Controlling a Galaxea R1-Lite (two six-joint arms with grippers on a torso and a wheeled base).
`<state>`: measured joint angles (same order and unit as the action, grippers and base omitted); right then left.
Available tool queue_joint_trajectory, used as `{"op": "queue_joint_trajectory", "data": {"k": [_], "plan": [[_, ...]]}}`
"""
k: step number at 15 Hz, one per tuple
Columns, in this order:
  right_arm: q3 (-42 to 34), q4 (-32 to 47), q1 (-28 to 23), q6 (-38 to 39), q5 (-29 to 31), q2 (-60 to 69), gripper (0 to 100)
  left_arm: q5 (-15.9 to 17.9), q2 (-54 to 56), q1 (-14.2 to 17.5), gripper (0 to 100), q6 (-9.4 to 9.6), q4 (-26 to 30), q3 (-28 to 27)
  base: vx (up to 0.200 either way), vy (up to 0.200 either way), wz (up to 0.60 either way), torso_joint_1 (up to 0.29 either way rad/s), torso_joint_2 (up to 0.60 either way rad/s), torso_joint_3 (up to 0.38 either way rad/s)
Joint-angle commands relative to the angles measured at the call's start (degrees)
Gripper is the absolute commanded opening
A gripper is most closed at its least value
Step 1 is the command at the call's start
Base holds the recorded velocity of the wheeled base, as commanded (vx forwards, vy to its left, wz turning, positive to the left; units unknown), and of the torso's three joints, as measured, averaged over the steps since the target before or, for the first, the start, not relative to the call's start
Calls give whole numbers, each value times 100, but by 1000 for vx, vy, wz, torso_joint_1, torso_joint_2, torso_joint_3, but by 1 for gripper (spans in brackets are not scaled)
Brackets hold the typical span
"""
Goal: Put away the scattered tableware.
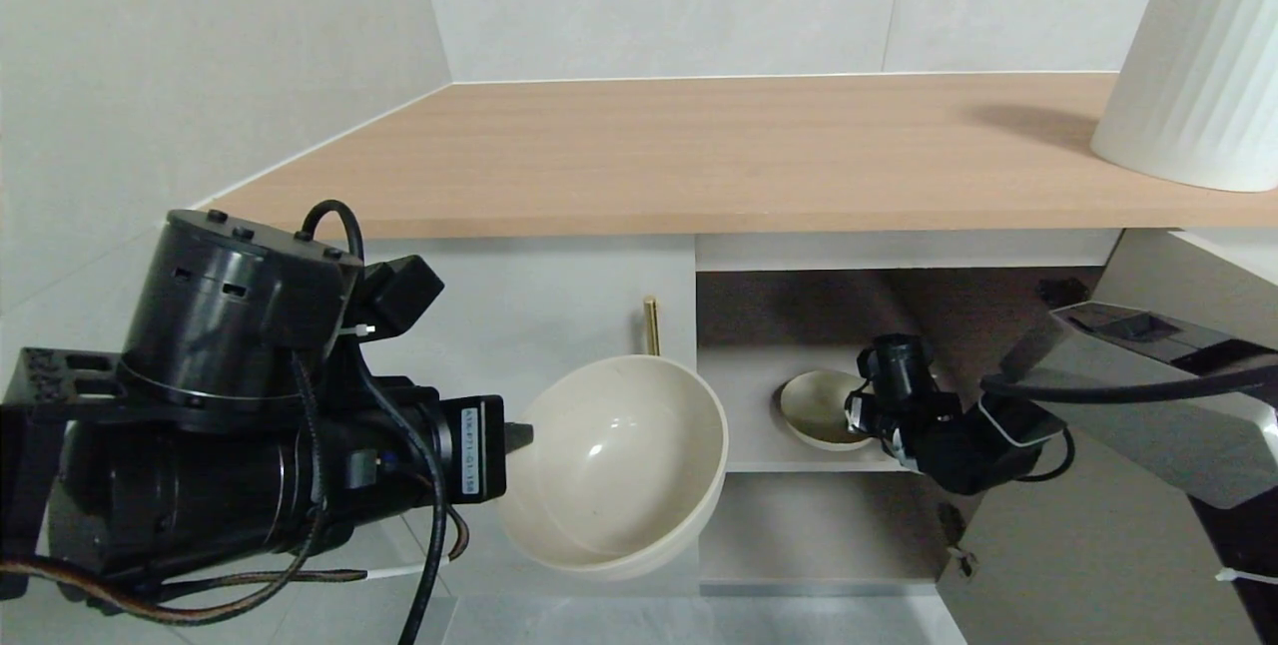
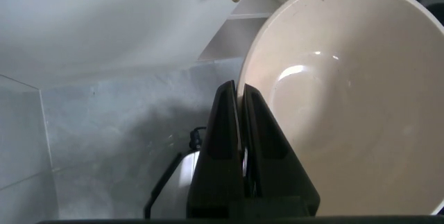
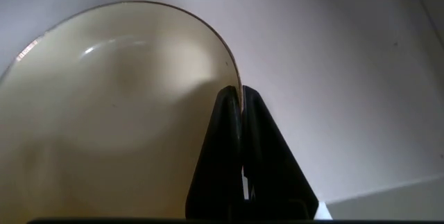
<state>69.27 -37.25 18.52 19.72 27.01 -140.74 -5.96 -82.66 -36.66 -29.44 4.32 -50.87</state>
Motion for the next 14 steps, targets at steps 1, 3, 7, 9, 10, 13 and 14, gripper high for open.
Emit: {"op": "queue_joint_trajectory", "data": {"k": [1, 3, 7, 9, 10, 13, 14], "plan": [[87, -36, -15, 5, 14, -103, 0, -2, -13, 1, 0, 0, -1, -2, 0, 0, 0, 0, 0, 0], [113, -54, -15, 5, 14, -103, 0, -2, -39, 1, 0, 0, -1, -2, 0, 0, 0, 0, 0, 0], [87, -54, -15, 102, 14, -24, 100, -2, -48, 1, 0, 0, -1, -2, 0, 0, 0, 0, 0, 0], [-203, -45, 29, 234, -21, 372, 100, -2, -74, 1, 0, 8, -10, -2, 0, 0, 0, 0, 0, 0], [-432, -36, 73, 234, -56, 644, 100, -10, -162, 1, 0, 8, -18, -2, 0, 0, 0, 0, 0, 0], [-1310, 192, 407, 190, -768, 2024, 100, -63, -461, -61, 0, 70, -27, -2, 0, 0, 0, 0, 0, 0], [-1565, 438, 513, 155, -1181, 2516, 100, -81, -523, -78, 0, 167, -18, 16, 0, 0, 0, 0, 0, 0]]}}
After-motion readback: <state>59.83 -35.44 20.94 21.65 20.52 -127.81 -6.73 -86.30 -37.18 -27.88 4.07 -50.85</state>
